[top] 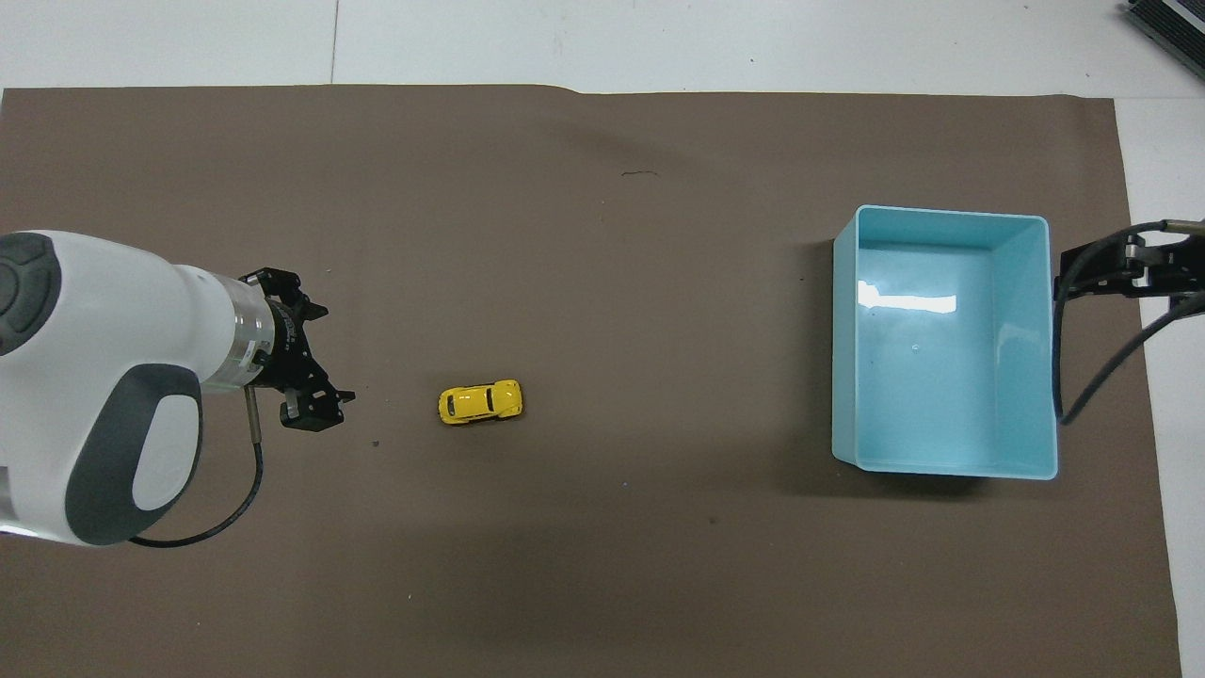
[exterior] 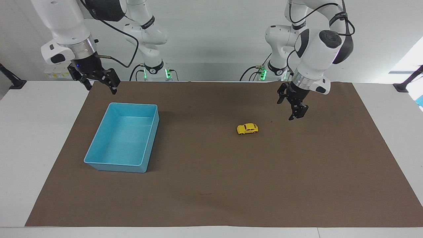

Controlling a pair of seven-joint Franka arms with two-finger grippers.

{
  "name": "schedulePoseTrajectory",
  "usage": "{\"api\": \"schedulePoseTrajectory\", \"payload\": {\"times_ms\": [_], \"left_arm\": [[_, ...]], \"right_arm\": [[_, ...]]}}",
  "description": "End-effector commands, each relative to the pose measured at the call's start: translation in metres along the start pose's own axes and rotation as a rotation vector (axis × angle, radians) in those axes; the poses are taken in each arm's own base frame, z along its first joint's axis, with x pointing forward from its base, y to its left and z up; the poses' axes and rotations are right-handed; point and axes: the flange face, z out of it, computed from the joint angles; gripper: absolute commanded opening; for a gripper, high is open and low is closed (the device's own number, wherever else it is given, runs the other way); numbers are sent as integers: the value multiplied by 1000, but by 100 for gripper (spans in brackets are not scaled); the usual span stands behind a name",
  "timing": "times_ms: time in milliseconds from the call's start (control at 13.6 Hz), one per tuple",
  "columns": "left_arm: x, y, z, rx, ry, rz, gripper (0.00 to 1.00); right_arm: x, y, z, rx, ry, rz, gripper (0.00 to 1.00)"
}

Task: Wind up and store yellow beetle car
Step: 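Reach the left gripper toward the yellow beetle car, then grasp the yellow car with the left gripper and press it down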

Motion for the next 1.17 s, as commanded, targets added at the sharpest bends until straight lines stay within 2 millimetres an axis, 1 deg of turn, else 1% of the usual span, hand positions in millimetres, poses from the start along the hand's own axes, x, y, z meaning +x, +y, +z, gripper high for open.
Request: {"api": "schedulePoseTrajectory", "payload": {"times_ms": [0, 73, 147, 220, 294, 587, 881, 1028, 1101], "left_arm": [[5, -4, 12, 10, -38, -46, 100], [0, -7, 20, 1, -49, -59, 100], [-11, -12, 36, 1, -48, -103, 100], [-24, -17, 58, 17, -35, -130, 100], [-39, -25, 78, 33, -22, -116, 100], [-71, -65, 123, 29, -18, -47, 100], [-70, -102, 161, 62, 22, 21, 100], [-70, -114, 169, 70, 32, 40, 100], [-69, -114, 170, 70, 32, 38, 100]], "right_arm": [[-5, 2, -1, 13, 13, 2, 100], [-5, 2, -1, 13, 13, 2, 100], [-5, 2, -1, 12, 13, 2, 100], [-5, 2, -1, 13, 14, 2, 100], [-5, 2, -1, 12, 14, 2, 100], [-5, 2, -1, 13, 14, 2, 100], [-5, 3, -1, 12, 13, 3, 100], [-5, 2, -1, 12, 14, 2, 100], [-5, 2, -1, 13, 14, 2, 100]]}}
